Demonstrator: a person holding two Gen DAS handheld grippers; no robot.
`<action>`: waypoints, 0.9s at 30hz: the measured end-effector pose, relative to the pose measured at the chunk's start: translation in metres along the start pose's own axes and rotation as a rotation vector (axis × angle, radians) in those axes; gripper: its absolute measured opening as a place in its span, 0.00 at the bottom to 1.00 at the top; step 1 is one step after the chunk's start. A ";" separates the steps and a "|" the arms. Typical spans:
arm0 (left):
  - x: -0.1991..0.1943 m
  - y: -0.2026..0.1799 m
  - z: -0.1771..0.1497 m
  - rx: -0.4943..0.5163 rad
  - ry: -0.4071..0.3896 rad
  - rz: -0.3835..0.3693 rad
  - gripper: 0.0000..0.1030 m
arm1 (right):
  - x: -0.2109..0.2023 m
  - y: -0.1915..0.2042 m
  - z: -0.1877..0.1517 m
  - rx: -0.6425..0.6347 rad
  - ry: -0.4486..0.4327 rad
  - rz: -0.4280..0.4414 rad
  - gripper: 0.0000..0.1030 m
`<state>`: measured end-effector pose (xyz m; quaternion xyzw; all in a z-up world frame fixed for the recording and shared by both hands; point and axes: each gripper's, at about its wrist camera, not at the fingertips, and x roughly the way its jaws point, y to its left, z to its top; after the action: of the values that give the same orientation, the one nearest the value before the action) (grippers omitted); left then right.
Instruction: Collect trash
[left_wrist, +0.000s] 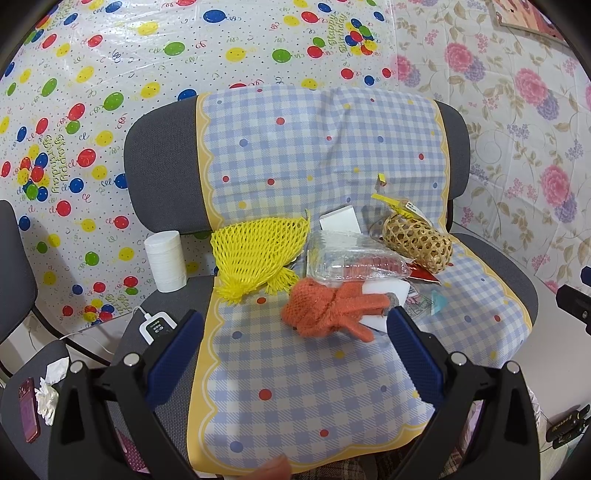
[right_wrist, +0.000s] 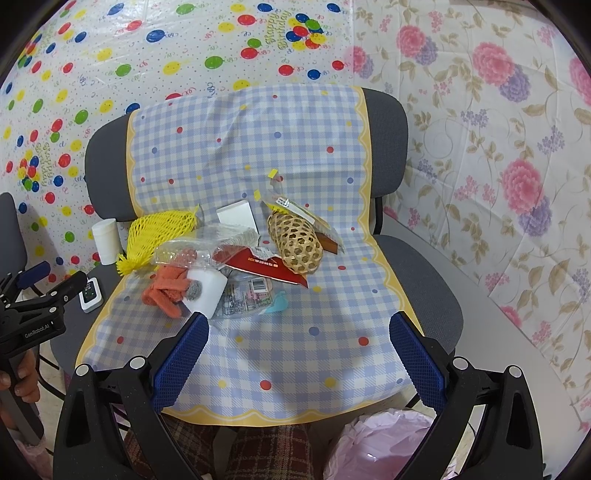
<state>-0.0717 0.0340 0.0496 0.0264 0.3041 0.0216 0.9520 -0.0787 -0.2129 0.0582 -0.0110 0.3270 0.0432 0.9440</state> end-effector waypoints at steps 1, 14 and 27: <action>0.000 0.001 0.000 0.000 0.000 0.000 0.94 | 0.000 0.000 0.000 0.000 0.000 0.000 0.94; 0.003 0.000 0.000 0.000 0.006 0.007 0.94 | 0.006 -0.002 0.000 -0.003 0.006 0.004 0.94; 0.049 0.013 -0.009 -0.010 0.063 -0.008 0.93 | 0.047 -0.007 0.003 -0.008 0.000 -0.029 0.94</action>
<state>-0.0371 0.0498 0.0149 0.0197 0.3342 0.0202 0.9421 -0.0401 -0.2167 0.0314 -0.0193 0.3266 0.0310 0.9445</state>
